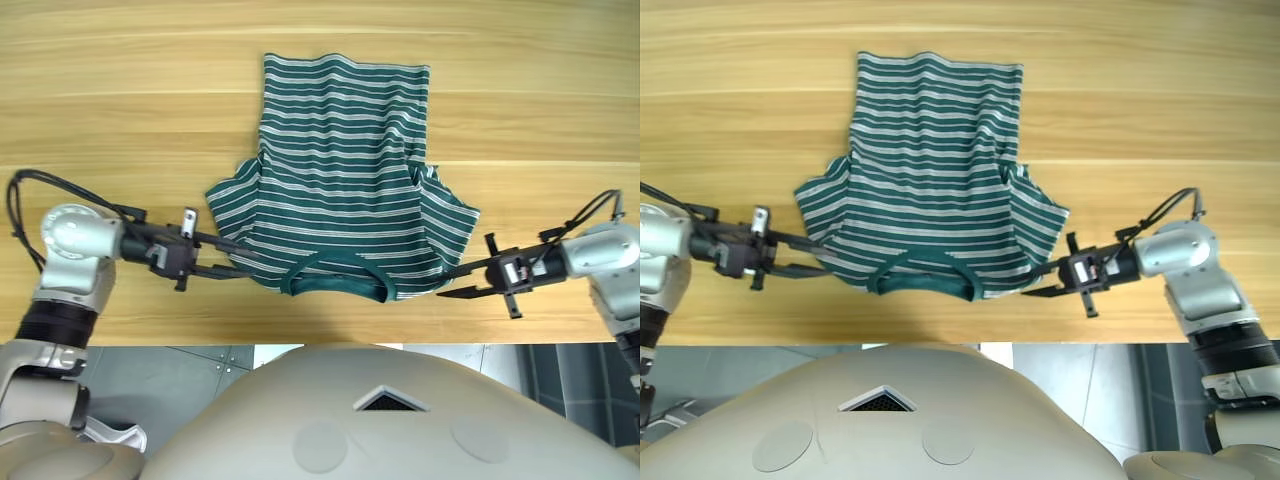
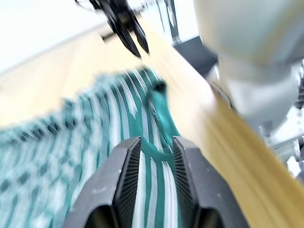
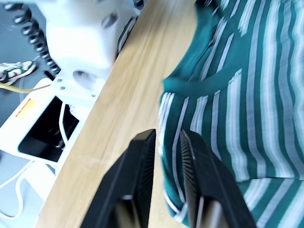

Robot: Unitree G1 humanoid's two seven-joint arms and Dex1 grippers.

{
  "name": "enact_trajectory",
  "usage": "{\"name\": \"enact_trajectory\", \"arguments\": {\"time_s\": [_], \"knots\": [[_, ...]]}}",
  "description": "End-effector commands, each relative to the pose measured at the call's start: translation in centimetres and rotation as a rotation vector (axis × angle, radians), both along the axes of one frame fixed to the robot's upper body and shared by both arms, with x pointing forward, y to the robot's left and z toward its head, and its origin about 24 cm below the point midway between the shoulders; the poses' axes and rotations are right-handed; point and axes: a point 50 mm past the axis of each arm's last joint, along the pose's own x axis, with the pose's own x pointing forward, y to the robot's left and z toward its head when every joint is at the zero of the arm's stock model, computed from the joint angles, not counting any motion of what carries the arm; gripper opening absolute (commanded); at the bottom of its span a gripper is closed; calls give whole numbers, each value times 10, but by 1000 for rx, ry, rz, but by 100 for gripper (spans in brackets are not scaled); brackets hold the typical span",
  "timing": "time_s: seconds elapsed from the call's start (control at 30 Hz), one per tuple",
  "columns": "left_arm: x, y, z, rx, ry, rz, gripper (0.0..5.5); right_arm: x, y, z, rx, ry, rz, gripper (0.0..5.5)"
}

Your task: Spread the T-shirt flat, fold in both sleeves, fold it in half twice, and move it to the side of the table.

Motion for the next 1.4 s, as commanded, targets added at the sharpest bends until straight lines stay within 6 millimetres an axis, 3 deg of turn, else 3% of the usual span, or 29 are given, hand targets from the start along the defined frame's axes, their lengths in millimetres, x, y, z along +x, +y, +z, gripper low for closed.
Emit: {"name": "enact_trajectory", "arguments": {"time_s": [0.03, 0.1, 0.2, 0.3, 0.4, 0.53, 0.67, 0.93, 1.27, 1.4], "knots": [[12, 10, 33, -133, -12, 46, 123, 6, -7, 16, -7, -49, -13, 95], [23, 14, 36, -156, -36, 93, 123, 14, -10, 20, -8, -104, -62, 95], [49, 15, 35, -173, -99, 201, 92, 52, -14, 32, 43, -287, -244, 95], [63, 15, 20, -95, -123, 268, 46, 92, -11, 30, 32, -439, -405, 45], [71, 17, 3, 37, -156, 312, 3, 119, -6, 26, -8, -550, -496, 1], [78, 21, -7, 156, -183, 333, 3, 154, 10, 24, -17, -656, -594, 1], [78, 23, -18, 227, -167, 319, 3, 181, 28, 8, -100, -664, -686, 1], [63, 18, -41, 320, -87, 216, 3, 198, 57, -17, -216, -642, -772, 1], [36, 16, -72, 400, 50, 136, 3, 195, 45, -31, -328, -602, -835, 1], [34, 13, -74, 376, 56, 145, 3, 189, 36, -41, -388, -577, -863, 1]]}}
